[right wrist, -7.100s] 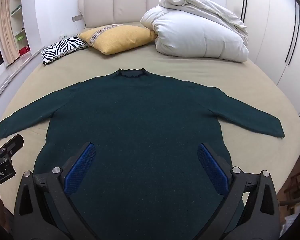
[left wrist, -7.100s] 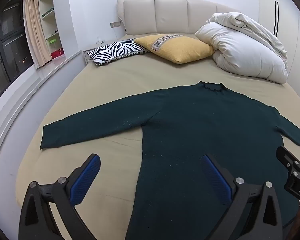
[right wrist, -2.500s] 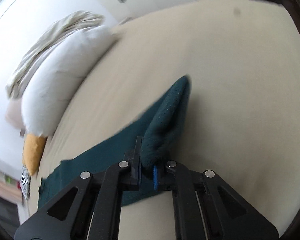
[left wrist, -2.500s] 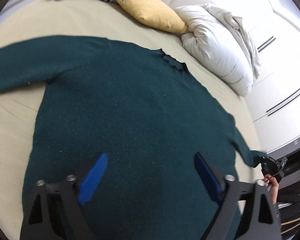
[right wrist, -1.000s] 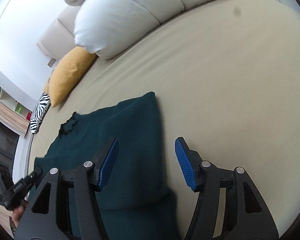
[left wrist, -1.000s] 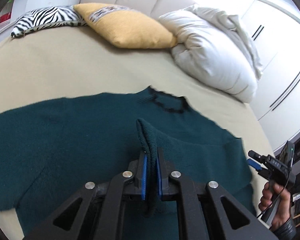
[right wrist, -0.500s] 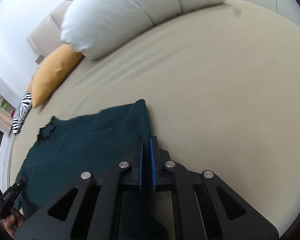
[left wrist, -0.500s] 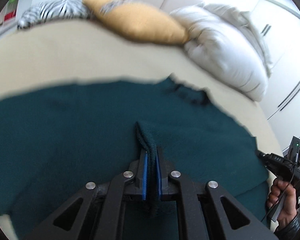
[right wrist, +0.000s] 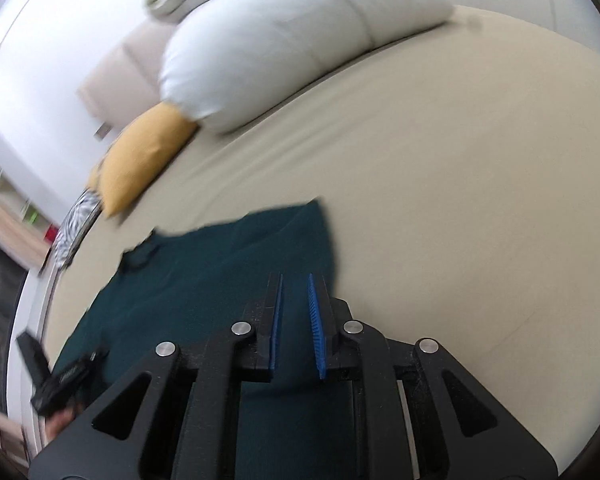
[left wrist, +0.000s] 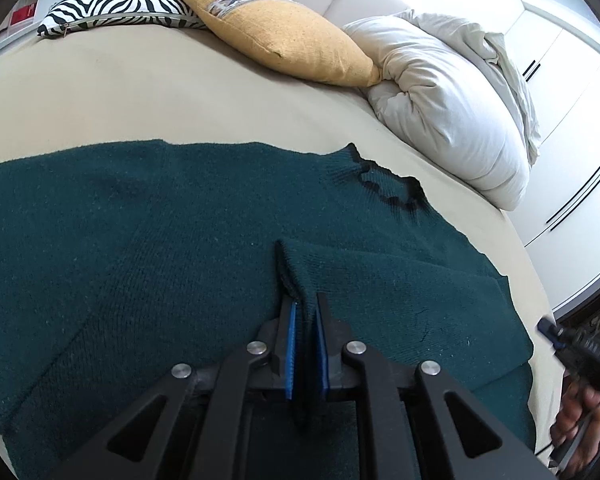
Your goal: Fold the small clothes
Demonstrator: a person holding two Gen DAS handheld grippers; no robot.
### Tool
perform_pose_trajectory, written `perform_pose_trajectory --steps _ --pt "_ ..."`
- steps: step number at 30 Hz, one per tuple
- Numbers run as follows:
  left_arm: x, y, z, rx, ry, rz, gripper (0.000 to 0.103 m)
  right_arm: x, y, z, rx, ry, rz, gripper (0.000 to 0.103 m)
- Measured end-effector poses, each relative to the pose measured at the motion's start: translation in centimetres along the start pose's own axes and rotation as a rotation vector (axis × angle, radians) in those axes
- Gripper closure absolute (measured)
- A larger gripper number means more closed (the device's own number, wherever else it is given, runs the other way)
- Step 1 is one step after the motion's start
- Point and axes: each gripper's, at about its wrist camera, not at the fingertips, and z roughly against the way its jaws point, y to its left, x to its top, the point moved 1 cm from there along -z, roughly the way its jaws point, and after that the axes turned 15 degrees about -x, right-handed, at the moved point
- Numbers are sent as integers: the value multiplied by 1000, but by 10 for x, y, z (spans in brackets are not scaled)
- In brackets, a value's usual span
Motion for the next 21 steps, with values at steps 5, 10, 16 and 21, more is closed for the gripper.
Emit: perform_pose_trajectory --steps 5,10,16,21 --pt "2 0 2 -21 12 20 89 -29 -6 -52 2 83 23 99" --pt "-5 1 54 -47 -5 71 46 -22 -18 -20 -194 4 -41 88" --pt "-35 53 186 -8 -175 220 37 -37 -2 62 -157 -149 -54 86" --pt "-79 145 313 129 -425 475 35 -77 84 112 2 -250 95 23"
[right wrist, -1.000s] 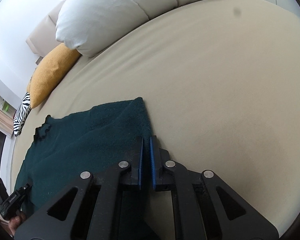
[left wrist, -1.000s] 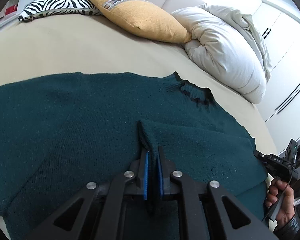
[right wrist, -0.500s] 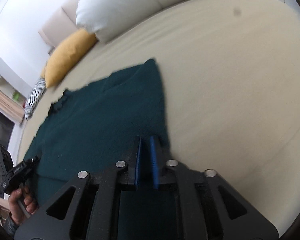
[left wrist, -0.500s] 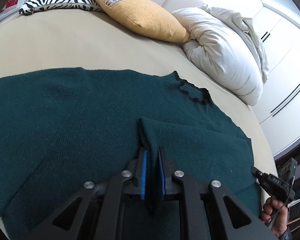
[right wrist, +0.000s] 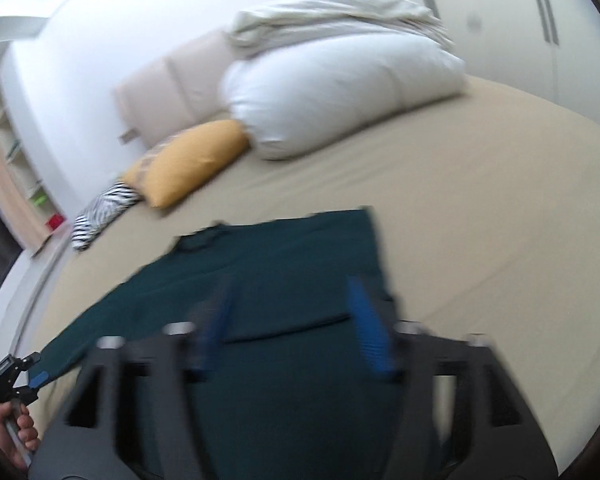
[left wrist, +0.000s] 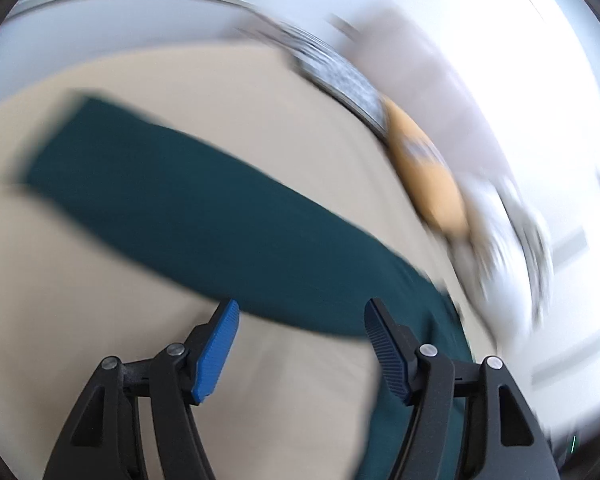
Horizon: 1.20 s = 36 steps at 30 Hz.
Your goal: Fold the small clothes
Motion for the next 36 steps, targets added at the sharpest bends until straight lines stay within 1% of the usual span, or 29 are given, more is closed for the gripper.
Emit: perform_pose_trajectory --steps 1,2,3,4,5,6,7,8,9,11,12,13,14,15,18,19,21,22,24,25,26,28,30,31,32,33,34,35,36 --pt "11 21 20 40 -50 43 35 -5 10 12 46 -22 13 21" --pt "24 43 41 104 -112 77 35 -10 25 18 82 -26 27 21" --pt "31 54 50 134 -143 90 34 -17 42 23 132 -8 51 21" --pt "42 72 62 187 -179 119 34 -23 53 27 170 19 67 21" --pt "49 83 67 205 -197 147 34 -30 68 29 215 60 76 21" --pt "55 93 69 202 -209 172 34 -35 81 30 249 85 78 21" --pt "61 100 66 192 -197 179 34 -41 91 32 275 104 83 21" --pt "68 102 56 194 -165 164 34 -48 100 33 288 119 91 21" --pt "70 101 50 198 -153 144 34 -53 107 36 293 127 99 21" --pt "78 96 34 203 -114 105 38 -62 118 38 295 145 122 22" --pt "82 96 30 211 -104 96 51 -66 122 40 289 147 131 22" --pt "85 97 28 225 -95 92 69 -67 125 42 283 147 134 23" --pt "85 98 27 227 -88 98 81 -69 126 44 280 150 134 23" --pt "85 97 28 212 -81 104 92 -69 125 45 278 151 129 23" --pt "80 73 31 212 -92 37 93 -64 104 46 270 137 101 23" --pt "76 63 33 193 -92 21 93 -64 97 46 264 136 90 23" --pt "65 29 28 154 -87 -34 93 -59 72 44 257 142 70 23" --pt "56 1 20 111 -66 -81 93 -59 63 43 251 146 60 23" --pt "43 -41 4 46 -35 -141 93 -61 44 42 241 154 37 23" --pt "29 -73 -9 3 -7 -195 93 -62 37 41 237 157 27 23" --pt "16 -96 -21 -32 25 -231 93 -64 29 39 232 160 15 24" --pt "-22 -145 -55 -117 113 -297 93 -65 14 34 225 168 -10 24" --pt "-56 -170 -84 -156 180 -329 93 -67 2 28 217 176 -31 24" --pt "-82 -183 -107 -175 229 -341 92 -68 -3 25 214 180 -39 24" --pt "-99 -186 -121 -189 263 -334 91 -69 -9 21 210 188 -50 24" --pt "-114 -187 -135 -198 298 -324 87 -70 -13 17 205 201 -60 24" --pt "-132 -189 -151 -204 352 -317 74 -72 -18 12 200 218 -69 24" --pt "-149 -190 -164 -211 412 -316 67 -74 -22 6 196 242 -78 23" --pt "-161 -188 -168 -211 446 -320 54 -75 -25 2 193 260 -85 23"
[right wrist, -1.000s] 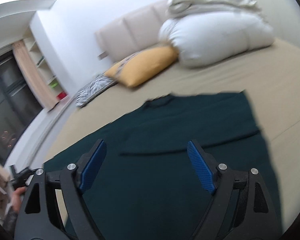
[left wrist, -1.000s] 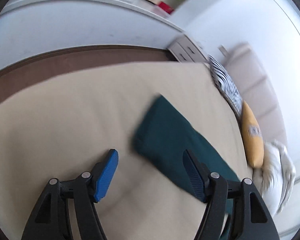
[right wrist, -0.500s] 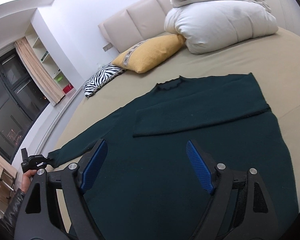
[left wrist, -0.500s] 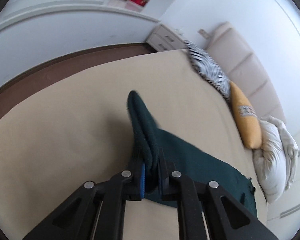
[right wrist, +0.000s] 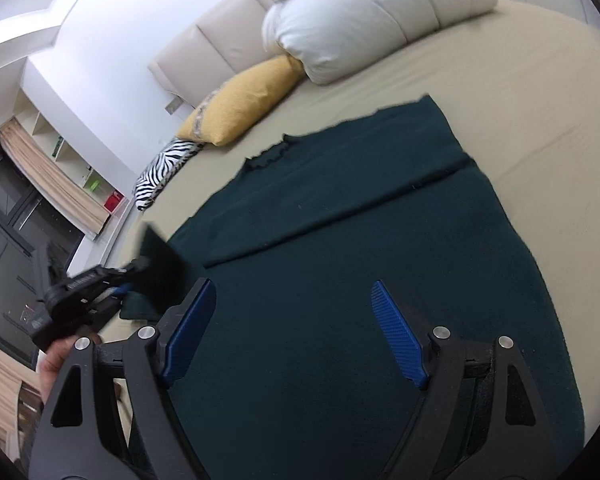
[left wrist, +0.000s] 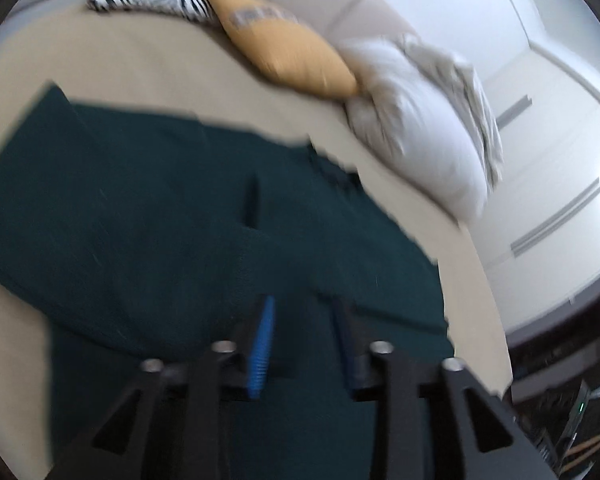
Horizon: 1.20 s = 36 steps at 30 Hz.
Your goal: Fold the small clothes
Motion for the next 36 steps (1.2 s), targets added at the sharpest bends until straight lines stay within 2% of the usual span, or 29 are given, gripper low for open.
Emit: perform_pose_trajectory --steps 1,4,7,10,13,15,17,18,20,21,22,23,28,31,33,36 --pt "-14 -2 1 -4 23 -11 45 0 -4 -5 3 16 -10 23" --pt "-30 -1 26 -14 17 -37 29 1 -4 -16 12 35 4 23" --pt "-27 16 69 -21 -44 -26 29 6 17 -35 60 82 47 23" --pt "-19 45 112 53 -107 -6 31 9 50 -57 98 134 97 23" --pt "-12 71 141 77 -158 45 32 13 89 -95 119 201 136 24" --pt "-5 81 152 86 -179 60 32 13 112 -120 119 242 155 31" --pt "0 89 156 100 -187 63 32 8 132 -150 84 303 184 55" --pt "2 93 159 101 -191 69 32 5 139 -161 50 320 196 61" --pt "7 98 154 105 -198 79 32 6 153 -166 -2 275 239 78" --pt "9 100 153 108 -199 83 32 7 160 -166 -11 270 268 84" --pt "13 102 151 114 -202 87 32 8 165 -165 -16 267 290 94" --pt "16 104 152 117 -206 87 32 10 168 -159 -6 256 312 97" --pt "34 102 150 119 -214 63 30 49 164 -99 55 126 360 97" --pt "49 97 139 143 -210 27 29 85 148 -72 33 34 371 97" --pt "58 98 127 163 -195 19 29 107 130 -70 -6 12 361 97" --pt "75 100 96 225 -154 -7 29 129 95 -101 -86 49 327 97"
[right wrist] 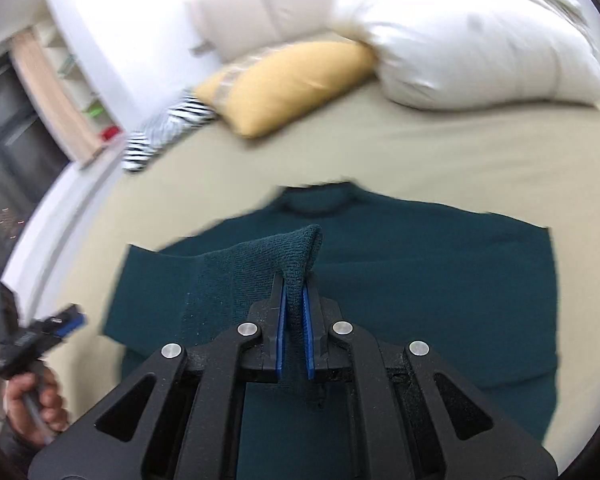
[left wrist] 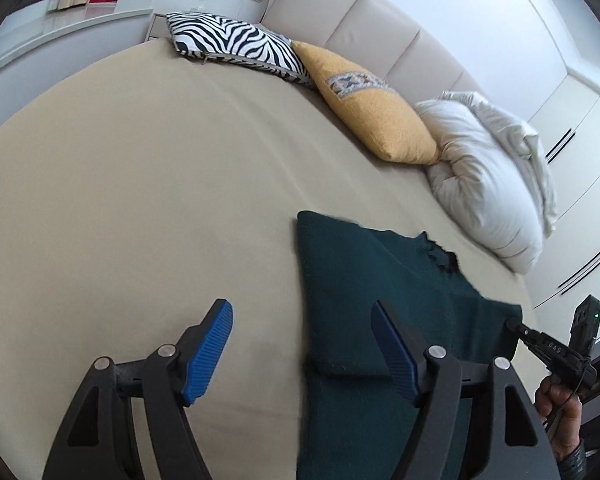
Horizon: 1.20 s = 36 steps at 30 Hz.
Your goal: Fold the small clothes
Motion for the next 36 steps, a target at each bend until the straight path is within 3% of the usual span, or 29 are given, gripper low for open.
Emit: perform_pose_trajectory --steps 2,4,7,9,11,12,13,15,21,24,26,29,33,36 --pt "7 -4 -20 53 21 -38 29 -4 -26 -33 -36 78 -41 97" --pt "13 -9 -42 101 54 -74 29 -11 -44 -51 -17 118 -77 97" --pt "15 -13 -74 165 136 -116 29 -22 -49 -58 21 101 -95 97" --pt "13 -15 -84 198 144 -140 33 -25 -49 -60 21 98 -97 97" --pt "15 -13 -87 206 138 -138 57 -28 -55 -61 24 98 -107 97" --pt "16 -11 -88 195 144 -132 80 -27 -53 -63 21 100 -105 97" --pt "16 -11 -89 187 153 -132 91 -28 -52 -64 15 99 -96 97" --pt "17 -16 -88 199 156 -170 95 -33 -51 -63 8 97 -83 97" --pt "14 -9 -87 205 129 -193 95 -27 -51 -53 -4 76 -109 97" --pt "6 -8 -93 227 118 -245 94 -33 -59 -87 -33 147 -122 98" --pt "8 -10 -91 221 118 -244 94 -36 -73 -97 29 163 -210 98" --pt "10 -9 -82 201 105 -214 87 -35 -68 -90 5 153 -183 97" --pt "8 -24 -54 244 32 -234 81 -31 -71 -78 -17 174 -211 92" --pt "-3 -45 -44 211 18 -298 81 -30 -65 -50 -58 103 -186 92"
